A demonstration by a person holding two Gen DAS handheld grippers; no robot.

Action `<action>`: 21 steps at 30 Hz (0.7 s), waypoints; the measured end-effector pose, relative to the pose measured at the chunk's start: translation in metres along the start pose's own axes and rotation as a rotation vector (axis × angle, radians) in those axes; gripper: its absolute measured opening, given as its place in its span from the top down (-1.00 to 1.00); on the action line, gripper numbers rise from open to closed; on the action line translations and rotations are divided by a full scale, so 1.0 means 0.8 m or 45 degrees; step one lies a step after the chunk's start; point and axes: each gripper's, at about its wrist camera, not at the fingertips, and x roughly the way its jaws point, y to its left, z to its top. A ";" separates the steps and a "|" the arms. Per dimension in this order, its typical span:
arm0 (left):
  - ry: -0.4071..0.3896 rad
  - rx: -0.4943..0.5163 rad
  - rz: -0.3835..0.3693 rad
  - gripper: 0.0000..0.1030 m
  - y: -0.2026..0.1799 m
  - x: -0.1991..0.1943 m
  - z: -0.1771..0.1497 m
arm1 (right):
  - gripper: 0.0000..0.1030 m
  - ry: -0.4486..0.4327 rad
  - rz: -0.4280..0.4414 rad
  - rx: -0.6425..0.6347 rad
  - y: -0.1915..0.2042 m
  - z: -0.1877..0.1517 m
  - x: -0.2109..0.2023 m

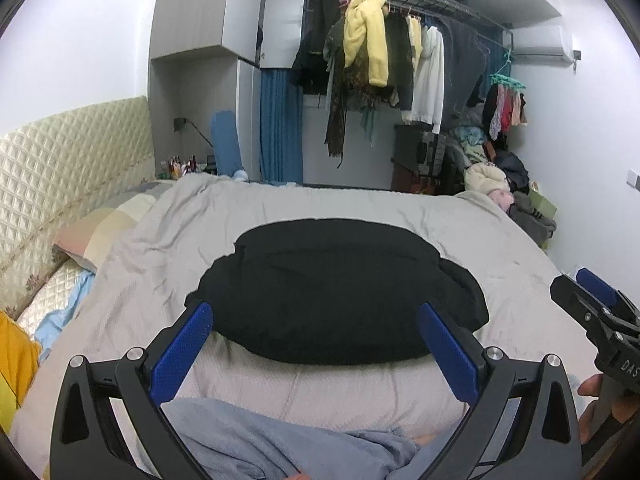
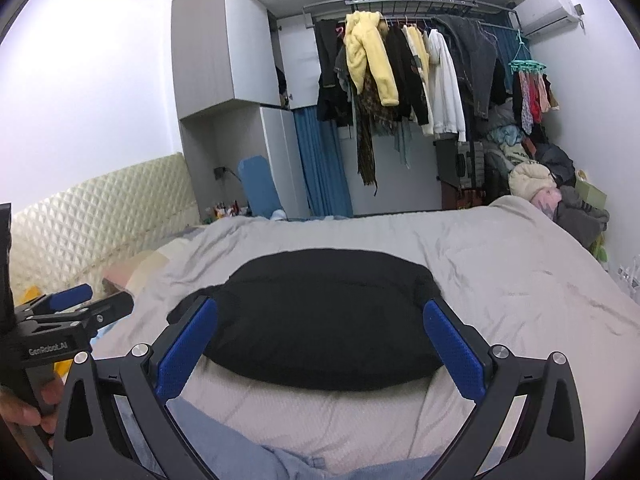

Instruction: Fold large clothes

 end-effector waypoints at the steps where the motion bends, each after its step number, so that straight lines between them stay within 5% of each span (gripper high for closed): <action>1: 0.001 -0.003 -0.001 -1.00 0.002 0.001 -0.002 | -1.00 0.008 -0.003 -0.005 0.001 -0.003 0.000; 21: -0.005 -0.015 0.040 -1.00 0.017 0.011 -0.008 | -1.00 0.050 -0.013 -0.005 0.003 -0.020 0.004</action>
